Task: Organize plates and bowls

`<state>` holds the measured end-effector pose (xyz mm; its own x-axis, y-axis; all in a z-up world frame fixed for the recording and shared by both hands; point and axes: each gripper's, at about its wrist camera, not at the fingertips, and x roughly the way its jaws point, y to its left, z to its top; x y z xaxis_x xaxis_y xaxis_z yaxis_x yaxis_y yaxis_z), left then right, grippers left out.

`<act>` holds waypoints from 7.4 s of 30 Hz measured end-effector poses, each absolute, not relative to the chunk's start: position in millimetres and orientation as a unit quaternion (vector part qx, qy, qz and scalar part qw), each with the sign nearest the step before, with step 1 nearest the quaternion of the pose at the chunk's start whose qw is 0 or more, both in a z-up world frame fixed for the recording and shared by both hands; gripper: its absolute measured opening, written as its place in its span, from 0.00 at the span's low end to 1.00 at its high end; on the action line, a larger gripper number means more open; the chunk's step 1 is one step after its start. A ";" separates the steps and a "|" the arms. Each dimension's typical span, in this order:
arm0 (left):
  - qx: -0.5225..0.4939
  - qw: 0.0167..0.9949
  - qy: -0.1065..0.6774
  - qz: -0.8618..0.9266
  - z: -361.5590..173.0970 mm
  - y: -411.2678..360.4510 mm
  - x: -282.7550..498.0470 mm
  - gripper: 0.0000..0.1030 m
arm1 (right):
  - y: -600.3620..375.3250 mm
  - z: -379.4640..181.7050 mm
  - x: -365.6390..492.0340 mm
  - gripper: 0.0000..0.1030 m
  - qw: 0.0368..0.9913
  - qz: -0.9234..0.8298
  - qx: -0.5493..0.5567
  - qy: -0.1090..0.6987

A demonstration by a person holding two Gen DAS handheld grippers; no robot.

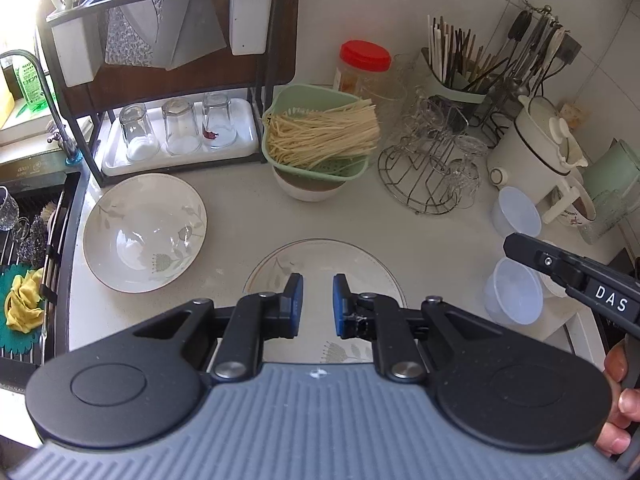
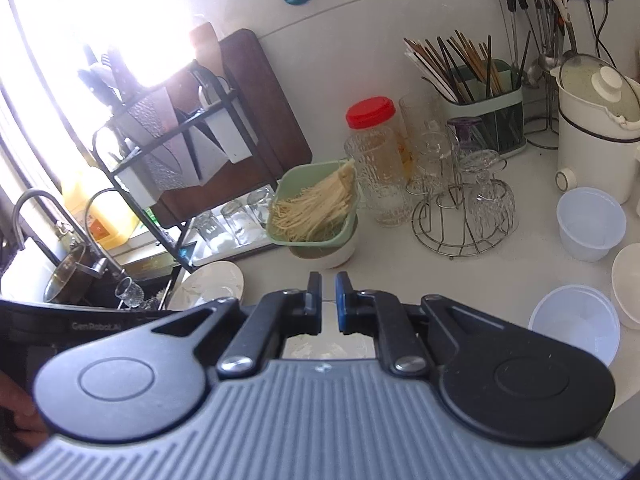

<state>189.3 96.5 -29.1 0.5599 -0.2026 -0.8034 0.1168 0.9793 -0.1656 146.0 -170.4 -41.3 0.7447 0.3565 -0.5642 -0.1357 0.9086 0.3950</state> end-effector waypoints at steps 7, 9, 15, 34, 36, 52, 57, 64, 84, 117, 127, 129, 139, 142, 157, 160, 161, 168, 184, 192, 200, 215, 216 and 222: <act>-0.045 0.882 0.459 -0.097 -28.2 92.0 175.6 0.16 | -173.6 -34.2 130.8 0.11 0.921 0.137 0.166 0.324; -0.048 0.878 0.466 -0.098 -31.9 91.6 175.2 0.16 | -174.8 -34.7 129.1 0.11 0.921 0.134 0.165 0.327; -0.046 0.880 0.464 -0.092 -32.0 90.8 172.8 0.16 | -177.1 -39.2 127.8 0.11 0.919 0.128 0.154 0.340; -0.102 0.883 0.457 0.006 -33.5 108.5 160.1 0.16 | -157.5 -49.4 146.6 0.11 0.900 0.240 0.115 0.345; -0.107 0.882 0.459 0.014 -35.5 111.1 158.3 0.16 | -153.4 -50.9 146.3 0.11 0.897 0.255 0.105 0.345; -0.137 0.873 0.465 0.049 -52.9 129.8 163.0 0.19 | -137.2 -62.2 155.4 0.11 0.884 0.285 0.085 0.361; -0.138 0.871 0.469 0.047 -58.0 137.8 171.1 0.27 | -131.1 -66.4 162.7 0.11 0.881 0.281 0.082 0.370; -0.132 0.869 0.474 0.041 -59.8 160.7 184.7 0.32 | -111.8 -68.2 171.0 0.19 0.881 0.269 0.082 0.381; -0.128 0.875 0.466 0.025 -68.3 256.3 228.2 0.76 | -51.7 -70.7 204.1 0.88 0.896 0.217 0.104 0.374; -0.092 0.828 0.548 -0.078 -184.1 372.2 362.1 0.52 | 84.7 -175.1 318.2 0.39 0.845 0.140 0.131 0.500; -0.099 0.814 0.567 -0.078 -203.3 382.1 382.8 0.29 | 84.4 -198.2 331.0 0.17 0.832 0.115 0.152 0.521; -0.097 0.816 0.564 -0.079 -204.4 382.0 384.9 0.26 | 86.1 -200.4 332.9 0.14 0.829 0.114 0.152 0.527; -0.140 0.805 0.570 -0.084 -195.7 391.4 387.2 0.23 | 78.7 -202.4 338.1 0.14 0.809 0.148 0.171 0.542; -0.145 0.804 0.570 -0.086 -188.1 388.9 384.3 0.23 | 73.7 -196.8 336.6 0.14 0.808 0.157 0.177 0.539; -0.207 0.805 0.542 -0.125 -134.4 358.1 363.0 0.23 | 13.3 -146.3 304.6 0.14 0.826 0.167 0.205 0.498; -0.213 0.802 0.539 -0.144 -123.5 348.8 360.0 0.23 | 0.1 -138.5 288.4 0.14 0.833 0.164 0.203 0.487; -0.213 0.801 0.539 -0.151 -120.6 344.8 358.8 0.23 | -5.3 -136.6 282.5 0.14 0.834 0.163 0.204 0.485; -0.204 0.799 0.538 -0.174 -117.9 305.3 337.8 0.23 | -43.4 -128.5 241.4 0.14 0.842 0.147 0.215 0.472; -0.200 0.777 0.571 -0.176 -155.0 235.5 299.9 0.23 | -105.0 -149.1 205.0 0.13 0.845 0.113 0.219 0.475; -0.185 0.767 0.595 -0.155 -176.2 209.8 290.8 0.23 | -119.8 -172.8 198.7 0.13 0.844 0.109 0.208 0.482; -0.157 0.770 0.602 -0.141 -177.4 192.3 291.2 0.23 | -123.3 -184.9 191.7 0.13 0.845 0.105 0.202 0.484; -0.116 0.776 0.613 -0.093 -178.2 158.7 283.0 0.23 | -128.9 -183.8 182.9 0.13 0.865 0.101 0.170 0.461; -0.117 0.778 0.612 -0.086 -177.6 157.3 282.0 0.23 | -130.6 -183.7 182.7 0.13 0.866 0.102 0.172 0.459; -0.105 0.790 0.601 -0.057 -164.3 147.6 266.2 0.23 | -132.3 -183.4 182.5 0.12 0.870 0.113 0.163 0.452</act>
<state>266.2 147.6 -164.3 0.2699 -0.2160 -0.9383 -0.0356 0.9716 -0.2339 182.5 -132.3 -183.4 0.5667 0.3436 -0.7489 -0.0491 0.9214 0.3856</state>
